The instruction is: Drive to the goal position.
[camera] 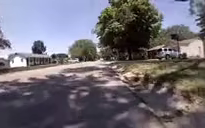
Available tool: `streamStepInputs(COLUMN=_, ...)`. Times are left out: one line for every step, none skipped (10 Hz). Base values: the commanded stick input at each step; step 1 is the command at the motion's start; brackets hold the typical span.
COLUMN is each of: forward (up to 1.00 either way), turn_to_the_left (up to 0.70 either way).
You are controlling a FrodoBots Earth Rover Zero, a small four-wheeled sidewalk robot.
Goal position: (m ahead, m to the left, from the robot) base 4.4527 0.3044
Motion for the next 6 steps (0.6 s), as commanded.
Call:
streamStepInputs(forward=0.7, turn_to_the_left=0.0)
streamStepInputs(forward=0.7, turn_to_the_left=0.0)
streamStepInputs(forward=0.7, turn_to_the_left=0.0)
streamStepInputs(forward=0.7, turn_to_the_left=0.0)
streamStepInputs(forward=0.7, turn_to_the_left=0.0)
streamStepInputs(forward=0.7, turn_to_the_left=0.0)
